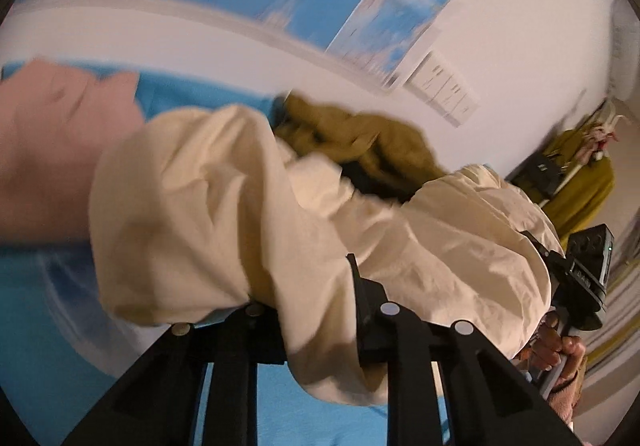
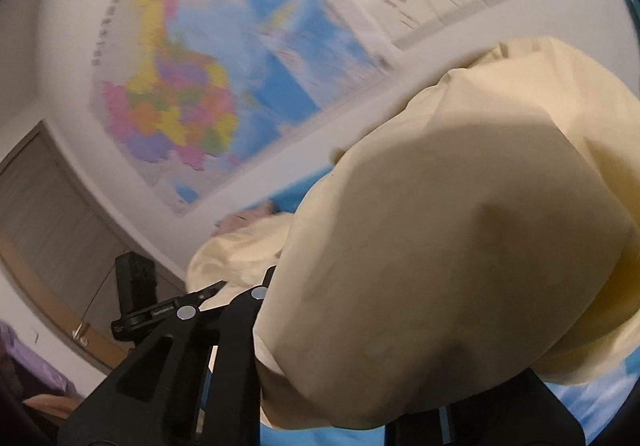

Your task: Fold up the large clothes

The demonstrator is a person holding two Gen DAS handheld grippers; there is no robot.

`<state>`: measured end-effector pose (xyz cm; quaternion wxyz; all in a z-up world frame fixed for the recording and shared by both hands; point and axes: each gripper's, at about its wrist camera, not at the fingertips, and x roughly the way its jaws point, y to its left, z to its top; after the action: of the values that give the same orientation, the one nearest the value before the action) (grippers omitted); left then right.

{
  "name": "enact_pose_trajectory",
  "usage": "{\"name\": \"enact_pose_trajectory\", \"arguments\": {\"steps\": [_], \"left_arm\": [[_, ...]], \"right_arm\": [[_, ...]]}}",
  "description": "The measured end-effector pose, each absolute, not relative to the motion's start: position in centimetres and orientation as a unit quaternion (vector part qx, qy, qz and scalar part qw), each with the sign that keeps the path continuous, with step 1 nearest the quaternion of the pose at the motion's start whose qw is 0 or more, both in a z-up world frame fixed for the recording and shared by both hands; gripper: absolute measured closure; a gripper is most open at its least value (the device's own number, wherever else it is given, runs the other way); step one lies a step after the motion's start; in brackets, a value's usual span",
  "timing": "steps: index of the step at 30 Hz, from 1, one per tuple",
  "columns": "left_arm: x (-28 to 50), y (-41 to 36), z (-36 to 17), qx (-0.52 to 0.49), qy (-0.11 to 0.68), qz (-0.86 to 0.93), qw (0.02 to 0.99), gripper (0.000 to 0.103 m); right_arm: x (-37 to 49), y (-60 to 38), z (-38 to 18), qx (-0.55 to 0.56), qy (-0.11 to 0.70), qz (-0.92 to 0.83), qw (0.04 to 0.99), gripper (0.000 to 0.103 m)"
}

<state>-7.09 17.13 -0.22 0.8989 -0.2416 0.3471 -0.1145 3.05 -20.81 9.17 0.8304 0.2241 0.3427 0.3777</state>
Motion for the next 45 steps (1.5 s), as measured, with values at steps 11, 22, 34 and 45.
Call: {"name": "enact_pose_trajectory", "arguments": {"steps": [11,22,34,45], "left_arm": [[-8.0,26.3,10.5,-0.196,0.243,-0.052,0.949,0.085],[-7.7,45.5,14.6,-0.174,0.185,0.18,0.95,0.085],[-10.5,59.7,-5.0,-0.267,0.294,0.285,0.872,0.076],[-11.2,57.5,-4.0,-0.212,0.328,0.327,0.861,0.05]], "right_arm": [[7.0,-8.6,18.7,0.163,0.271,0.484,0.816,0.086],[13.9,15.3,20.4,0.171,0.23,0.594,0.751,0.087],[11.2,24.5,0.5,0.109,0.435,0.603,0.66,0.08],[10.1,17.3,3.4,0.063,0.461,0.579,0.669,0.05]]}}
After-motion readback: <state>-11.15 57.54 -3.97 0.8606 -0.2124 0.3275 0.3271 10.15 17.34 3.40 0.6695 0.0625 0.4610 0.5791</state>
